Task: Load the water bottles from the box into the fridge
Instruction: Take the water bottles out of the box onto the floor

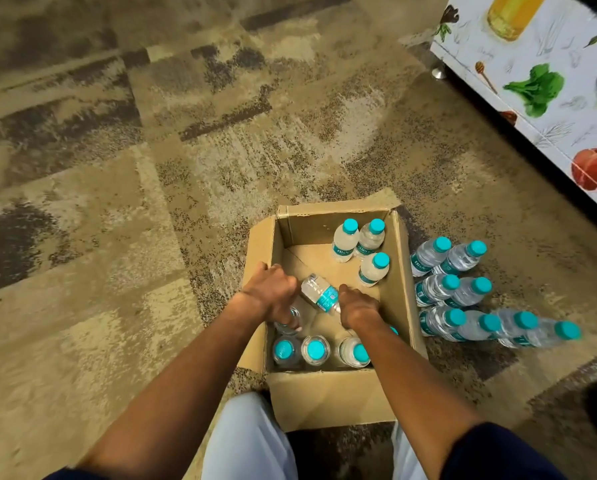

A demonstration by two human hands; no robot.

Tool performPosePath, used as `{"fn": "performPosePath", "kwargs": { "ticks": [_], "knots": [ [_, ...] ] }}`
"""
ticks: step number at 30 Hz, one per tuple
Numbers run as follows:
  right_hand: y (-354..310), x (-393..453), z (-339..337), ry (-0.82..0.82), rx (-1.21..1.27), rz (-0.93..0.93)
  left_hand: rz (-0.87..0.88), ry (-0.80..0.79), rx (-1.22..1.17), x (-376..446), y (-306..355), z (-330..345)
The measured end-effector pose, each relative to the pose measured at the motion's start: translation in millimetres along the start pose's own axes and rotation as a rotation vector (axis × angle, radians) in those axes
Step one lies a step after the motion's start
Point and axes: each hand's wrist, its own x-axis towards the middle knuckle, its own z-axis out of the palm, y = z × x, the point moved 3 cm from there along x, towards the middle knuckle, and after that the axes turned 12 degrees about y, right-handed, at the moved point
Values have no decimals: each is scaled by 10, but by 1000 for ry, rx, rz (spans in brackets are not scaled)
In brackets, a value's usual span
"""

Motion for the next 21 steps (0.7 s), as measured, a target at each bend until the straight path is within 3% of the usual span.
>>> {"fn": "performPosePath", "kwargs": {
  "ticks": [10, 16, 21],
  "knots": [
    [53, -123, -121, 121, 157, 23, -36, -26, 82, 4, 143, -45],
    [185, -235, -383, 259, 511, -42, -106, 35, 36, -105, 200, -110],
    [168, -437, -619, 364, 641, -149, -161, 101, -54, -184, 234, -382]
  ]
}}
